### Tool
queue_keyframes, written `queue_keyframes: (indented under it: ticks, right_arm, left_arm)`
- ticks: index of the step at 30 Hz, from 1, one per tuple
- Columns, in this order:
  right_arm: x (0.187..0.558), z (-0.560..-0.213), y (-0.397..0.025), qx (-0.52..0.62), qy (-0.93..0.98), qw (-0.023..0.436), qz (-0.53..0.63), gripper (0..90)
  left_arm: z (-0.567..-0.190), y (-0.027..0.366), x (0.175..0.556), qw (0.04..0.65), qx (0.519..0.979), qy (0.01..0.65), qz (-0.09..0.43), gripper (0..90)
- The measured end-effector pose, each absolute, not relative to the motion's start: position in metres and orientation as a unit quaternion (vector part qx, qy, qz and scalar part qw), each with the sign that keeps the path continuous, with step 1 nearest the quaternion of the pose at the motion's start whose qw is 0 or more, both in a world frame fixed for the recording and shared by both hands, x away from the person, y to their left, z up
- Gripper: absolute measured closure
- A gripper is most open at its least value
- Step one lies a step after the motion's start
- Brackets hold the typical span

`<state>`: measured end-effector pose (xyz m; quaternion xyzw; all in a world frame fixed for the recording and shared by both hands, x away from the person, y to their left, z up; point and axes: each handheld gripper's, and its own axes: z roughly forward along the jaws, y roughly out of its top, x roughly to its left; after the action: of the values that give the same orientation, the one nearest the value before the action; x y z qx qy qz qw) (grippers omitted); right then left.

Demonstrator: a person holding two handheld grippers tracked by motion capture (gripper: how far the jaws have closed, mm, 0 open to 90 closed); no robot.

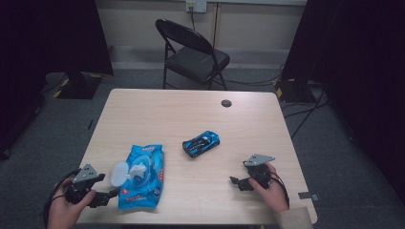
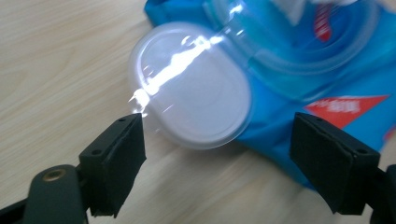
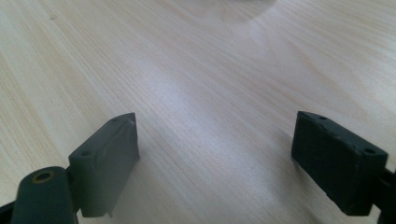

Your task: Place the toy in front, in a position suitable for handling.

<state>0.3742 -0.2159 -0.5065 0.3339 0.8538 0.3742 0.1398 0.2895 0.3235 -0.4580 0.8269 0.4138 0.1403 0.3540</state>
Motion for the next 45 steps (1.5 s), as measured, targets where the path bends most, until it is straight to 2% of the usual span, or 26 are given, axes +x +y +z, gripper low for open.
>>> queue_keyframes:
  ticks: [9,16,18,27,36,38,45]
  right_arm:
    - [0.375,-0.507,-0.216,0.333,0.854,0.14,0.374,14.1]
    - [0.375,-0.507,-0.216,0.333,0.854,0.14,0.374,14.1]
    - [0.375,-0.507,-0.216,0.333,0.854,0.14,0.374,14.1]
    - [0.374,-0.506,-0.215,0.338,0.853,0.14,0.373,14.2]
    - [0.373,-0.506,-0.215,0.34,0.852,0.142,0.373,14.2]
    - [0.373,-0.507,-0.215,0.339,0.851,0.143,0.373,14.2]
    - [0.371,-0.507,-0.215,0.34,0.851,0.142,0.374,14.2]
  left_arm:
    - [-0.453,0.321,0.282,0.346,0.833,0.409,0.137,19.1]
    - [-0.449,0.32,0.274,0.361,0.832,0.402,0.127,18.3]
    - [-0.448,0.317,0.271,0.377,0.83,0.397,0.11,16.4]
    - [-0.454,0.288,0.269,0.381,0.844,0.366,0.089,16.0]
    - [-0.466,0.272,0.273,0.362,0.842,0.381,0.125,15.0]
    - [-0.469,0.266,0.274,0.349,0.85,0.371,0.135,10.9]
    - [-0.471,0.259,0.277,0.348,0.85,0.371,0.138,6.4]
